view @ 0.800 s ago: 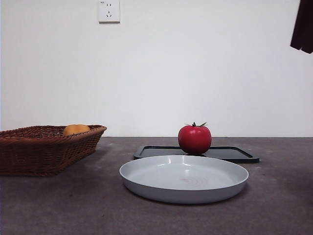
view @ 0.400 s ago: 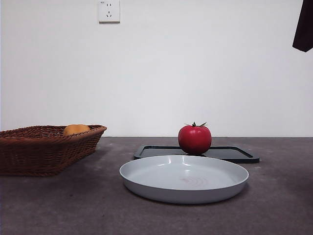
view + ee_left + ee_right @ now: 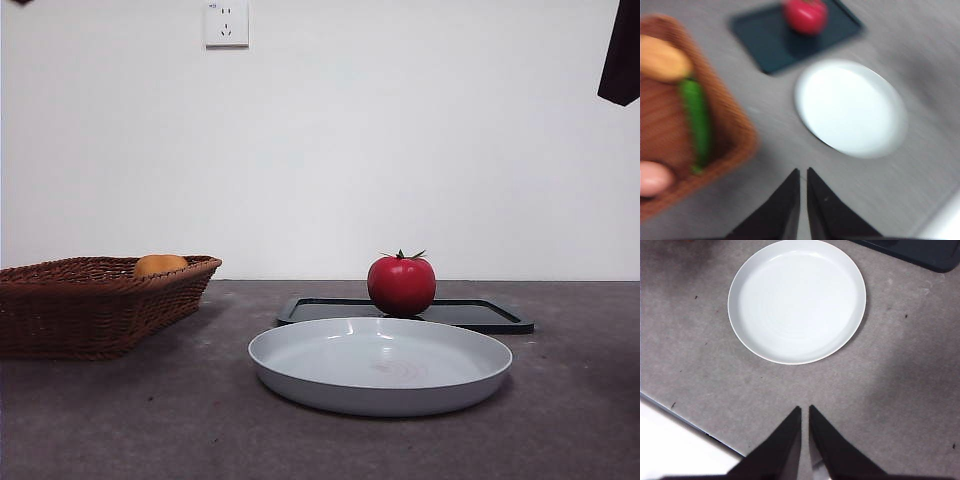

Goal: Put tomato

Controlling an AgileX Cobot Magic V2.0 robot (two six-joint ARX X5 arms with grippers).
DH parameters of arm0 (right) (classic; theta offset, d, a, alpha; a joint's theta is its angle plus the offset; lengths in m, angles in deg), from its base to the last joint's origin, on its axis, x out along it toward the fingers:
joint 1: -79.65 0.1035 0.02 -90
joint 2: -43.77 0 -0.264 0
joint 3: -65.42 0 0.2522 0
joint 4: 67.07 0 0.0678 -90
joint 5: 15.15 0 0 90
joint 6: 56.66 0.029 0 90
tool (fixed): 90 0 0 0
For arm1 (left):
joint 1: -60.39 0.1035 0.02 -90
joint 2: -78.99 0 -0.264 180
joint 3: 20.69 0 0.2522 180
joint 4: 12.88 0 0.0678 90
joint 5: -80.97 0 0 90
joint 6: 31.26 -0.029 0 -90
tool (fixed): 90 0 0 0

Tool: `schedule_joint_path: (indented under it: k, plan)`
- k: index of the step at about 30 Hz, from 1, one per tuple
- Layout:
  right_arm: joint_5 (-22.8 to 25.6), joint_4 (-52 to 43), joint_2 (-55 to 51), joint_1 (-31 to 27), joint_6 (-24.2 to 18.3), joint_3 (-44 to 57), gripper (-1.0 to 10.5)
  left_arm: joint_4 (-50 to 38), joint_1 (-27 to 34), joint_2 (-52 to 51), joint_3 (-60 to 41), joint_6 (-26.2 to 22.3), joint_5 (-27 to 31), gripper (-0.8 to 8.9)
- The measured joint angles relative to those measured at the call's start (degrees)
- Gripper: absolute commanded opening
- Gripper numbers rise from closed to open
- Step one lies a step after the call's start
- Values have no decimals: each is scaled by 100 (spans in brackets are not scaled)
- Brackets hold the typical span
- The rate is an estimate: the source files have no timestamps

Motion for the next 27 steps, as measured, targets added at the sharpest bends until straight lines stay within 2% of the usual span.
schedule_joint_path:
  k: [4, 7, 10, 14, 22, 27]
  plan:
    - [0, 0, 0, 0, 0, 0, 17, -1239, 1064, -627, -999, -55, 2, 19]
    - [0, -2, 0, 0, 0, 0, 17, -2990, 2153, -1604, -2422, -61, 4, 19]
    - [0, -2, 0, 0, 0, 0, 17, -4002, 2782, -2533, -3679, 11, 103, 19]
    - [0, -2, 0, 0, 0, 0, 17, -4168, 2924, -3239, -4500, 273, 529, 19]
    - [0, -2, 0, 0, 0, 0, 17, -4072, 2927, -4127, -5187, 426, 584, 19]
    - [0, -4, 0, 0, 0, 0, 17, -3923, 2924, -4249, -5230, 457, 599, 19]
